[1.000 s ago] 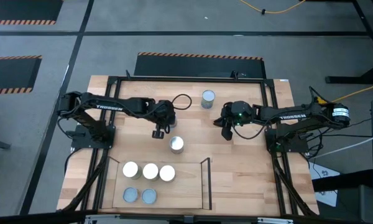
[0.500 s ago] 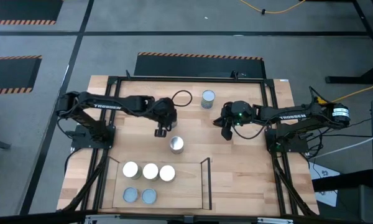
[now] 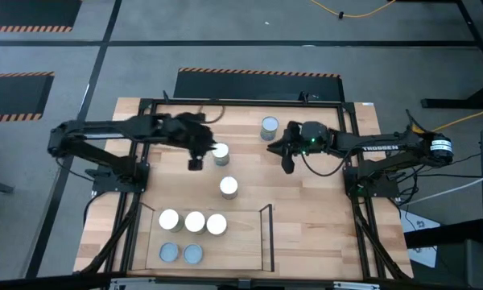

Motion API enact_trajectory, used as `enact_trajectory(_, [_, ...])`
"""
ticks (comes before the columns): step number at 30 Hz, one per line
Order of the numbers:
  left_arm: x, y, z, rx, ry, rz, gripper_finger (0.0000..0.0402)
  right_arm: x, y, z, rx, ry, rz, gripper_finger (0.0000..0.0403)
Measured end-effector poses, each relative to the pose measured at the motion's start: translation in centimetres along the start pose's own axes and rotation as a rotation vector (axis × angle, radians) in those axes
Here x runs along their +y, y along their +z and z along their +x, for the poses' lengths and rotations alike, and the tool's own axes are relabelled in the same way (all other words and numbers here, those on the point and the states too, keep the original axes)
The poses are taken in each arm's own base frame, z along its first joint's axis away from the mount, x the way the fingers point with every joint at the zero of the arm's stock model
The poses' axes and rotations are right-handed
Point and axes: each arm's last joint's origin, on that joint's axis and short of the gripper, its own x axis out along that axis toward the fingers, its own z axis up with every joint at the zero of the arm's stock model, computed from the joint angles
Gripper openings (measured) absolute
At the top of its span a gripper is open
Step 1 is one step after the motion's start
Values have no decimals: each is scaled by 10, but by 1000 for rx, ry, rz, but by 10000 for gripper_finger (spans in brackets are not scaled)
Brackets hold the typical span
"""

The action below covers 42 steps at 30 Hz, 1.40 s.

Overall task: Pick and place cans onto a shelf
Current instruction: Put the tomatoes on the shelf

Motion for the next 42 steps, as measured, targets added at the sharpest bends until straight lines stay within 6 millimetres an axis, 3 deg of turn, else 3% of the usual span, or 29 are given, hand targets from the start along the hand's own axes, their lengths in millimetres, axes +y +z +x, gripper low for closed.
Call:
enact_trajectory(5, [1, -12, -40, -18, 6, -78, 79, 4, 45, -6, -104, -5, -112, 67])
enact_trajectory(12, [-4, -28, -78, -76, -3, -148, 79, -1, 107, -11, -158, -51, -172, 67])
enact_trajectory(16, [-11, -43, -85, -117, -20, -167, 79, -5, 133, 4, -125, -69, -223, 67])
enact_trajectory(22, [-20, -74, -79, -101, 8, -230, 79, -8, 161, 43, -85, -12, -271, 67])
enact_trajectory(26, [-25, -92, -67, -84, 26, -276, 78, -11, 170, 75, -32, 27, -279, 67])
enact_trajectory(32, [-32, -110, -48, -81, 23, -296, 78, -27, 165, 126, 75, 20, -291, 67])
enact_trajectory(37, [-35, -119, -37, -61, 23, -293, 78, -39, 149, 160, 159, 61, -261, 67])
enact_trajectory(42, [-38, -126, -28, -56, 20, -293, 78, -45, 129, 180, 216, 92, -242, 67])
